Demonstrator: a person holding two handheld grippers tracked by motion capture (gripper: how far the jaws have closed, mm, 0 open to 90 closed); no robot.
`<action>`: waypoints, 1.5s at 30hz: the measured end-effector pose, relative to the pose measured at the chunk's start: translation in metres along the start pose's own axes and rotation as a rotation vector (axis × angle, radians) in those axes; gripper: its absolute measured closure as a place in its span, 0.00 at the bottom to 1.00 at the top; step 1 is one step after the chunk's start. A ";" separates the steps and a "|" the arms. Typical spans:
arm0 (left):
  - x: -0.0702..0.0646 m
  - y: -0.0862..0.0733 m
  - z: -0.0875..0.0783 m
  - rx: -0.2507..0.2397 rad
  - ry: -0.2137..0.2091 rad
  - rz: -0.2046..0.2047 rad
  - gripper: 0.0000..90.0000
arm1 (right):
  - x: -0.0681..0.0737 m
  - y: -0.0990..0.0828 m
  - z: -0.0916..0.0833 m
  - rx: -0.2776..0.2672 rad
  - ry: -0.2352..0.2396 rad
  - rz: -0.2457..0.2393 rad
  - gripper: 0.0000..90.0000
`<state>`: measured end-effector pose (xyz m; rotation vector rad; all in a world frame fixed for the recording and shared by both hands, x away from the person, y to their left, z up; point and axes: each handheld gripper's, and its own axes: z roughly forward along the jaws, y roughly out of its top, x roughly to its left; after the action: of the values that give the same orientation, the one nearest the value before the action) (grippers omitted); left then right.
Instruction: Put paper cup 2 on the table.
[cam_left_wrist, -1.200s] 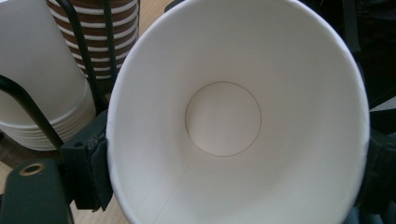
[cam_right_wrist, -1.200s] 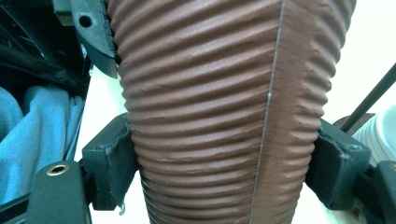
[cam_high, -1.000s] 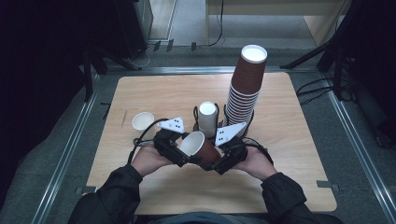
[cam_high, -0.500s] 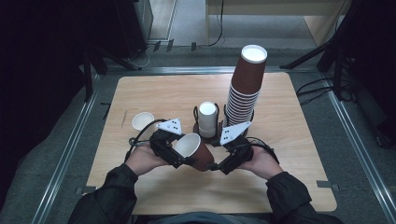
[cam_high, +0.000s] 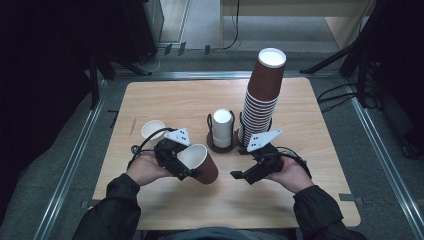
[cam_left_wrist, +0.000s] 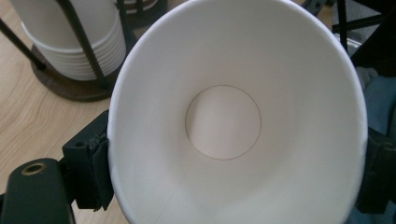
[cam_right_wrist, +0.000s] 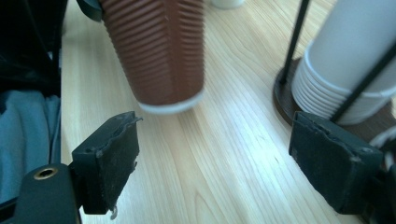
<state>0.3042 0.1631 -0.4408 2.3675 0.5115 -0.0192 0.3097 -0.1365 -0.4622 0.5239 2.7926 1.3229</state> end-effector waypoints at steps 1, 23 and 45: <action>0.000 -0.001 -0.001 0.000 0.003 -0.005 0.12 | -0.001 -0.001 -0.001 -0.001 -0.002 -0.001 0.18; 0.013 -0.029 -0.026 0.052 0.079 -0.069 0.11 | -0.013 -0.015 -0.020 -0.007 -0.079 0.043 0.18; 0.027 -0.060 -0.053 0.063 0.156 -0.152 0.11 | -0.024 -0.017 -0.020 0.017 -0.082 0.053 0.18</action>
<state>0.3007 0.2481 -0.4434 2.3979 0.7759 0.0821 0.3249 -0.1688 -0.4658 0.6414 2.7446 1.2583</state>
